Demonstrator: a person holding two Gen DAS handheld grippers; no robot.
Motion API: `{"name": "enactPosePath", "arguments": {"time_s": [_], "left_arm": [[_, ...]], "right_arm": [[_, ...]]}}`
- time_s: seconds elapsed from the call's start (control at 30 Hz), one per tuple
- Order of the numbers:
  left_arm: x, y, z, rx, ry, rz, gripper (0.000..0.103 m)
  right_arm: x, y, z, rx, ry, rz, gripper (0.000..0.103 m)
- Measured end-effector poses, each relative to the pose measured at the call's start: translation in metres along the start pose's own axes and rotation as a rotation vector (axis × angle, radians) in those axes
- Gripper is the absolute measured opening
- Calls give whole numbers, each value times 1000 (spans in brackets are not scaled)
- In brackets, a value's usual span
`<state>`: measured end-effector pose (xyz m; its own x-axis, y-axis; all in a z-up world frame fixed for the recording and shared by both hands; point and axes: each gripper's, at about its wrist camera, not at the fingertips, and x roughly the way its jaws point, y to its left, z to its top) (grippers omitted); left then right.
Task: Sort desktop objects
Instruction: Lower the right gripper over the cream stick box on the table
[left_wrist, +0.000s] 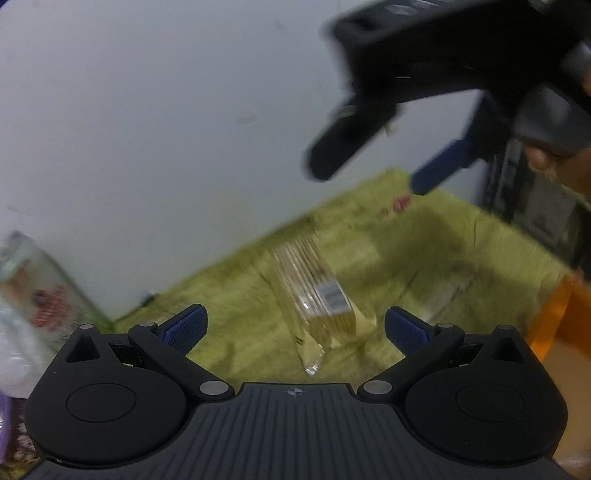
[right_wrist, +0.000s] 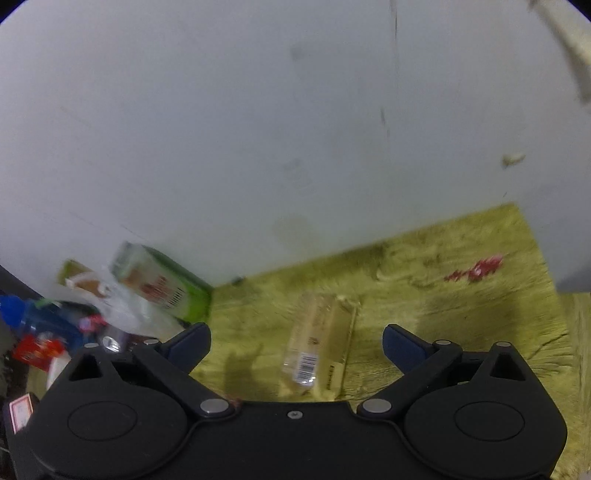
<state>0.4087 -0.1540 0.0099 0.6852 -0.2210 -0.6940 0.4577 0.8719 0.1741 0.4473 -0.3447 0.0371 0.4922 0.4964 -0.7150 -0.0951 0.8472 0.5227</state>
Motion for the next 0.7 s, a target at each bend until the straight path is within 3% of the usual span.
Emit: {"name": "enactPosePath", "arguments": {"time_s": [0.2, 0.23, 0.3, 0.33, 0.57, 0.7], "left_arm": [[29, 1, -8, -23, 34, -134, 103], [32, 1, -9, -26, 32, -149, 103], [32, -1, -8, -33, 31, -171, 103], [33, -1, -8, -39, 29, -178, 103], [33, 3, -7, -58, -7, -238, 103], [32, -2, -9, -35, -19, -244, 103]], "right_arm": [[57, -1, -2, -27, 117, -42, 95], [63, 1, -2, -36, 132, -48, 93], [77, 1, -4, -47, 163, -52, 78], [82, 1, -4, -50, 178, -45, 77], [97, -4, -11, -55, 200, -2, 55], [94, -9, -12, -37, 185, 30, 52]]}}
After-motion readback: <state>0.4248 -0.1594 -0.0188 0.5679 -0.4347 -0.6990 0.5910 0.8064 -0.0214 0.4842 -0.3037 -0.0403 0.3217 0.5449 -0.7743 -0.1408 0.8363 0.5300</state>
